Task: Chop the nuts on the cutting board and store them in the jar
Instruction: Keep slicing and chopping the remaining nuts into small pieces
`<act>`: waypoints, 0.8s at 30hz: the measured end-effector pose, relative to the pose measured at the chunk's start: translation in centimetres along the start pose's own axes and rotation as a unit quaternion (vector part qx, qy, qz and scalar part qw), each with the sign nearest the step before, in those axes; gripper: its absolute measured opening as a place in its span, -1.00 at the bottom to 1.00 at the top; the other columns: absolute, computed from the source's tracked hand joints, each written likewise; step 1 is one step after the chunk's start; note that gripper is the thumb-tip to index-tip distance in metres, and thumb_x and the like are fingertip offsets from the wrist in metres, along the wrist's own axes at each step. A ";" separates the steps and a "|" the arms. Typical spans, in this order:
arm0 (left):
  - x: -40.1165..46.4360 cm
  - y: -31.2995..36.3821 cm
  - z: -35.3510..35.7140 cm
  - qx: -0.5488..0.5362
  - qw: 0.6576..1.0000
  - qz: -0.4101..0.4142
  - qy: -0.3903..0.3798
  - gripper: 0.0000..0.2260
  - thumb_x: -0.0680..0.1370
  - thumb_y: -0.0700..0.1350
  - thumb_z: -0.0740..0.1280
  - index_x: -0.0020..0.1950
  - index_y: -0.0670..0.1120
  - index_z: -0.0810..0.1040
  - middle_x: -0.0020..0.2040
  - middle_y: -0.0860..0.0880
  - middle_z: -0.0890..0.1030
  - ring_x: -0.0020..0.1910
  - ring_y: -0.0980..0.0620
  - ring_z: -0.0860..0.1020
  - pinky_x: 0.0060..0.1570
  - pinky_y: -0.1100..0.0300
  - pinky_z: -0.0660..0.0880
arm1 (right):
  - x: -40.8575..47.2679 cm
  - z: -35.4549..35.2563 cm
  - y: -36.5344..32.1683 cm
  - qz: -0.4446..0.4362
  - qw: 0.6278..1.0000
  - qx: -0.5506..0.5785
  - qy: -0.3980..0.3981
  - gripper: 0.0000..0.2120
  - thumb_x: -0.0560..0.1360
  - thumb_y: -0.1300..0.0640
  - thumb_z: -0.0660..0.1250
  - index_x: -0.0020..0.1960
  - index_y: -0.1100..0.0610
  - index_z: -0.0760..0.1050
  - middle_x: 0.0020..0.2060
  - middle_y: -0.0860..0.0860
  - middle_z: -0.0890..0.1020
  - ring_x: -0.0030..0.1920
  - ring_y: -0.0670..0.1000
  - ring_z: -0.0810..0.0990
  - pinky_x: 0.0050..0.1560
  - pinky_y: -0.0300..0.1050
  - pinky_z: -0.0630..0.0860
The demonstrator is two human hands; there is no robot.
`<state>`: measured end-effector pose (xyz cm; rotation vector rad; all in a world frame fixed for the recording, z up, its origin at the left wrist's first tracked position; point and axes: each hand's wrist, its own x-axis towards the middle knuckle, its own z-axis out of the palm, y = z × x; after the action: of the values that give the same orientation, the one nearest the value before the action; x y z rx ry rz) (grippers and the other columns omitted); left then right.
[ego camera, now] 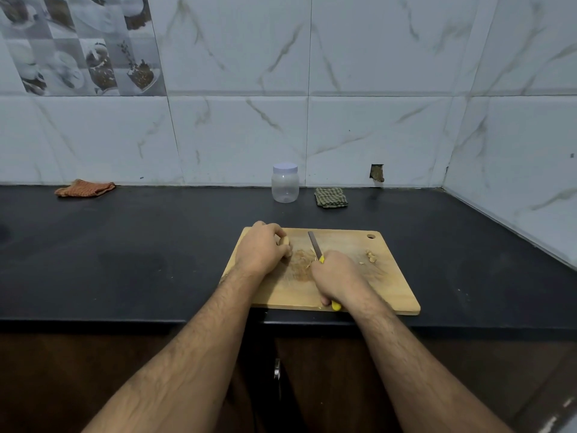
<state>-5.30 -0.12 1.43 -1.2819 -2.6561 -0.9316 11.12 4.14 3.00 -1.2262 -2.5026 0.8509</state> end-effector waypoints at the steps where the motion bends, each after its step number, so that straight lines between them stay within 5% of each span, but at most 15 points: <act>1: -0.1 0.0 0.0 0.000 1.000 0.000 0.011 -0.79 0.47 -0.02 0.45 0.10 0.04 0.64 0.10 0.04 0.48 -0.09 0.07 0.52 -0.14 0.17 0.47 | 0.0 0.1 0.0 0.000 1.000 -0.004 0.003 -0.77 0.59 0.10 0.09 -0.13 0.15 0.46 -0.62 -0.04 0.52 -0.50 -0.07 0.55 -0.33 -0.16 0.41; 6: -0.7 -0.3 0.1 -0.007 0.999 0.002 0.045 -0.84 0.51 -0.06 0.42 0.08 0.08 0.65 -0.13 0.14 0.59 -0.08 0.10 0.55 -0.10 0.19 0.47 | -0.2 0.6 -0.2 -0.010 0.999 -0.036 0.027 -0.76 0.59 0.07 0.08 0.02 0.15 0.49 -0.53 -0.01 0.59 -0.43 -0.04 0.61 -0.33 -0.16 0.45; 11: -1.2 0.0 -0.3 0.015 0.998 -0.011 0.058 -0.88 0.48 0.05 0.44 0.00 0.11 0.64 -0.08 0.15 0.66 0.01 0.08 0.56 0.00 0.10 0.52 | -0.2 0.8 -0.1 -0.020 0.998 -0.044 0.038 -0.74 0.59 0.05 0.09 0.08 0.14 0.50 -0.38 0.01 0.62 -0.32 0.00 0.61 -0.26 -0.12 0.50; 16: -1.4 0.4 -0.5 -0.014 0.999 -0.024 0.043 -0.95 0.48 0.00 0.42 -0.17 0.10 0.67 -0.23 0.17 0.66 -0.12 0.16 0.59 -0.08 0.16 0.53 | -0.2 0.5 0.1 -0.020 0.999 -0.041 0.027 -0.73 0.59 0.06 0.09 0.08 0.15 0.50 -0.50 0.00 0.61 -0.40 -0.03 0.62 -0.25 -0.14 0.52; 21: -1.8 1.3 -1.0 -0.082 0.996 -0.026 -0.016 -0.91 0.50 -0.07 0.43 -0.20 0.03 0.68 -0.28 0.12 0.67 -0.24 0.18 0.60 -0.21 0.20 0.53 | -0.1 -0.3 -0.1 0.003 0.999 -0.029 -0.034 -0.82 0.55 0.21 0.12 0.08 0.20 0.46 -0.59 0.00 0.56 -0.49 0.01 0.58 -0.36 -0.14 0.47; 24: -2.0 1.8 -0.7 -0.160 0.982 -0.050 -0.091 -0.89 0.50 -0.13 0.47 -0.23 -0.02 0.66 -0.34 0.05 0.66 -0.35 0.10 0.56 -0.13 0.13 0.55 | -0.3 -0.6 0.2 -0.009 0.998 -0.057 -0.029 -0.86 0.54 0.24 0.19 0.09 0.13 0.39 -0.30 0.02 0.59 -0.29 0.01 0.58 -0.37 -0.11 0.41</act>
<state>-2.84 -1.02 2.37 -1.3606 -2.8163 -1.3677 11.76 4.24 3.41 -1.2291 -2.6374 0.7591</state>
